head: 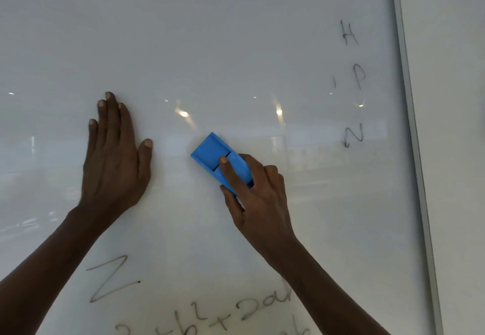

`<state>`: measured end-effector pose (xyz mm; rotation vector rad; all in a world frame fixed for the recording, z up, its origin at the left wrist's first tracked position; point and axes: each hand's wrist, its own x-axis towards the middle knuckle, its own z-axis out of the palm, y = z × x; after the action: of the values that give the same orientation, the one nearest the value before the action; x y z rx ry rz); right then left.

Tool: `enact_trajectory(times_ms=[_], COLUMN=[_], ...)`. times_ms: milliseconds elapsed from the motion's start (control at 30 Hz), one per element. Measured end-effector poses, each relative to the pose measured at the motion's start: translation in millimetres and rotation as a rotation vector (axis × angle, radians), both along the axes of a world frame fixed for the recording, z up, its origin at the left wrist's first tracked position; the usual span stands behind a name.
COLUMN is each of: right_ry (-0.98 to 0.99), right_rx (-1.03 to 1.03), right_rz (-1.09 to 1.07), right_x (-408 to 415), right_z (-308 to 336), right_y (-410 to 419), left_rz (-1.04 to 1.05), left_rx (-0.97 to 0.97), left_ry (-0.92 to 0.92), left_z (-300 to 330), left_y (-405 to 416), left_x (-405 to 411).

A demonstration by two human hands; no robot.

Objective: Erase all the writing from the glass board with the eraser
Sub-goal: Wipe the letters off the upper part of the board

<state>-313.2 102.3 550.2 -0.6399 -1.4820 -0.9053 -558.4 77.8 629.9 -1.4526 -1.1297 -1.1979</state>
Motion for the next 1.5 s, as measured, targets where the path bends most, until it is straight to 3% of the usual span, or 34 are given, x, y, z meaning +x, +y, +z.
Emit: enact_trajectory(times_ms=[400, 833, 1167, 1500], right_ry=[0.076, 0.108, 0.018, -0.026], right_rx=[0.034, 0.045, 0.077, 0.108], right_rz=[0.003, -0.023, -0.008, 0.005], right_x=[94.3, 191.8, 230.6, 246.3], right_z=[27.6, 42.4, 51.3, 110.6], right_y=[26.1, 45.3, 58.3, 63.7], left_rz=[-0.028, 0.036, 0.075, 0.103], left_rx=[0.003, -0.033, -0.019, -0.022], left_ry=[0.039, -0.047, -0.047, -0.058], left_z=[8.1, 7.6, 5.1, 4.9], left_y=[14.9, 23.8, 26.3, 24.8], left_x=[85.2, 98.2, 102.5, 105.7])
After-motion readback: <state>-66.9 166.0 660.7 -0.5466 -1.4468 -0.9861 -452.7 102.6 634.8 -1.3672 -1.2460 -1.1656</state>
